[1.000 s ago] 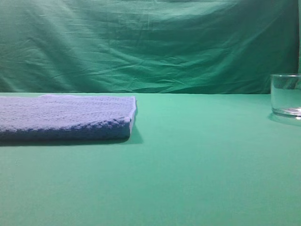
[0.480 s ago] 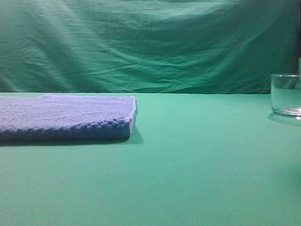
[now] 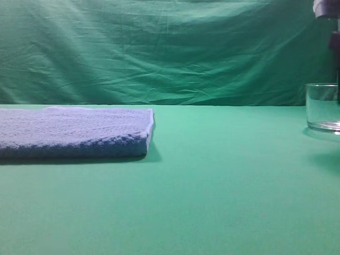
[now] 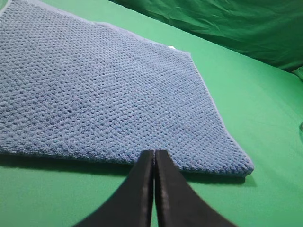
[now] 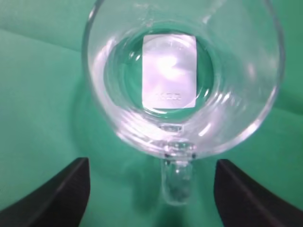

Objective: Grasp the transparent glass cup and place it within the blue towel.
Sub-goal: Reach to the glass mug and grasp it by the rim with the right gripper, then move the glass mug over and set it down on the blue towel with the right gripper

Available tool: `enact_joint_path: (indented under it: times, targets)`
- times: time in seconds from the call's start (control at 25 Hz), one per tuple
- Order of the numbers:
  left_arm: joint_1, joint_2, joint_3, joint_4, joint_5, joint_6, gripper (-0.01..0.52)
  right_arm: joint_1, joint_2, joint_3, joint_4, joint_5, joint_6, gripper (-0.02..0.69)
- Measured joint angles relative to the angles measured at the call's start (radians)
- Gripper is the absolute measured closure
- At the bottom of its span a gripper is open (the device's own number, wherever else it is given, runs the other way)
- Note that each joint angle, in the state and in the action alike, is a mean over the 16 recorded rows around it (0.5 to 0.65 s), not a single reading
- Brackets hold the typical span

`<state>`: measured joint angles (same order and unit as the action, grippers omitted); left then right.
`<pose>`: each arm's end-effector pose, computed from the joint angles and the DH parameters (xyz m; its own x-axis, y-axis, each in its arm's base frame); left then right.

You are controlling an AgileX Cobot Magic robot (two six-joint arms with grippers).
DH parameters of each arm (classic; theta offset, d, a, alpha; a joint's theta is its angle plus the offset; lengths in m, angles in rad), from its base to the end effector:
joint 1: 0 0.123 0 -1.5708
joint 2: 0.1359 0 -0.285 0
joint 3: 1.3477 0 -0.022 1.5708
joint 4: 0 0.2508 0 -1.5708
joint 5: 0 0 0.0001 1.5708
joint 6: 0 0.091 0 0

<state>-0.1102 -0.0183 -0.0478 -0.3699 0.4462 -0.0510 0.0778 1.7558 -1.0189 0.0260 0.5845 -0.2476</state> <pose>0.0463 -0.0194 0.1927 -0.3397 -0.3379 -0.8777 0.1403 0.9046 -0.4026 0.3318 0.0272 0.1733 -0.8986 -0.2947 -0.3251 -0.2911 0.9548 -0.0608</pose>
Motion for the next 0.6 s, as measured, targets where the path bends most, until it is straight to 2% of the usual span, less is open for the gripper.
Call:
enact_joint_path:
  times: [0.32, 0.44, 0.6]
  targets:
    - [0.0, 0.0, 0.0, 0.0, 0.0, 0.0, 0.514, 0.013, 0.01, -0.008, 0.007, -0.004, -0.001, 0.534]
    - [0.0, 0.0, 0.0, 0.0, 0.0, 0.0, 0.514, 0.039, 0.005, -0.016, 0.012, 0.005, -0.001, 0.561]
    - [0.0, 0.0, 0.0, 0.0, 0.0, 0.0, 0.514, 0.098, -0.003, -0.032, 0.021, 0.01, -0.001, 0.561]
